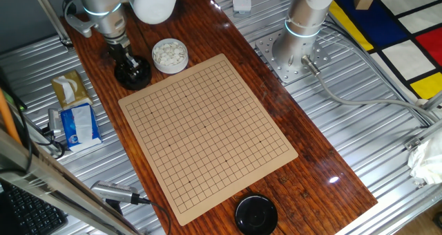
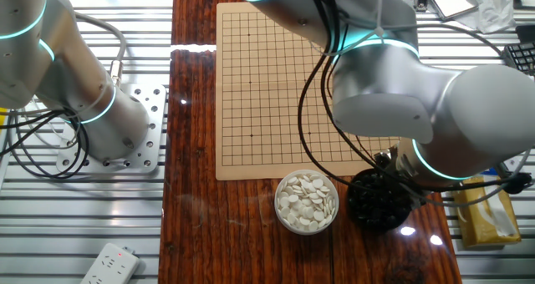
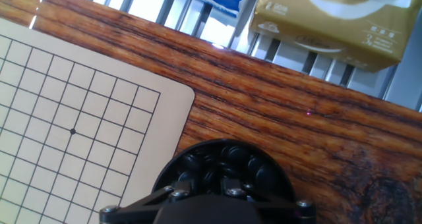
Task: Play the first move as black on the 3-4 point in the upper right corner of the Go board
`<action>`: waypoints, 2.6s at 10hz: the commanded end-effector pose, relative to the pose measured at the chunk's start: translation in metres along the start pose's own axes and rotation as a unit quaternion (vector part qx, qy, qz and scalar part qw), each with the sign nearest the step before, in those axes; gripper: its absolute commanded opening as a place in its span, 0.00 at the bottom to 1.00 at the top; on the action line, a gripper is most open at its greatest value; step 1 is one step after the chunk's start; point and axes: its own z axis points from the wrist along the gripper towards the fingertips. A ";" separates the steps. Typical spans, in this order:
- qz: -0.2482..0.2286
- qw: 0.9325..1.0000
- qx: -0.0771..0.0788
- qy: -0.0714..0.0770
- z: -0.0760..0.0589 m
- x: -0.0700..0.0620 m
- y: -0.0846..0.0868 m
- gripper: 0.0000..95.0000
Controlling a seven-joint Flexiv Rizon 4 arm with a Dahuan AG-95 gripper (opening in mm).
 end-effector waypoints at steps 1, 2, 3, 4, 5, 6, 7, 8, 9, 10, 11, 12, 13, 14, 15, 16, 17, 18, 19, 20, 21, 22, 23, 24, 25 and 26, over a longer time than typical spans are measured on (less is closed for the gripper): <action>0.002 1.000 0.003 -0.004 0.000 0.000 0.000 0.00; 0.002 1.000 0.003 -0.004 0.000 0.000 0.000 0.00; 0.002 1.000 0.005 -0.004 0.001 0.000 0.000 0.00; 0.002 1.000 0.005 -0.004 0.000 0.000 0.000 0.00; 0.002 1.000 0.005 -0.004 0.000 0.000 0.000 0.00; 0.002 1.000 0.005 -0.004 0.000 0.001 0.000 0.00; 0.002 1.000 0.006 -0.004 0.000 0.001 -0.001 0.00; 0.002 1.000 0.006 -0.004 0.000 0.001 -0.002 0.00; 0.002 1.000 0.005 -0.005 -0.001 0.002 -0.002 0.00; 0.001 1.000 0.005 -0.005 -0.002 0.003 -0.003 0.00; 0.000 1.000 0.005 -0.004 -0.004 0.003 -0.005 0.00; 0.000 1.000 0.006 -0.004 -0.005 0.003 -0.005 0.00; -0.001 1.000 0.007 -0.003 -0.006 0.004 -0.006 0.00; -0.001 1.000 0.008 -0.003 -0.009 0.004 -0.006 0.00; -0.001 1.000 0.008 -0.003 -0.010 0.004 -0.007 0.00; -0.002 1.000 0.008 -0.004 -0.012 0.004 -0.008 0.00; 0.001 1.000 0.007 -0.008 -0.012 0.004 -0.008 0.00; 0.001 1.000 0.006 -0.011 -0.013 0.004 -0.008 0.00; -0.001 1.000 0.006 -0.010 -0.013 0.004 -0.008 0.00; -0.002 1.000 0.005 -0.009 -0.013 0.004 -0.009 0.00; -0.003 1.000 0.005 -0.009 -0.013 0.004 -0.009 0.20; -0.003 1.000 0.005 -0.010 -0.013 0.004 -0.009 0.20; -0.003 1.000 0.004 -0.011 -0.013 0.004 -0.009 0.20; -0.006 1.000 0.004 -0.011 -0.013 0.004 -0.009 0.20; -0.007 1.000 0.003 -0.012 -0.013 0.004 -0.009 0.20; -0.010 1.000 0.002 -0.012 -0.013 0.003 -0.009 0.20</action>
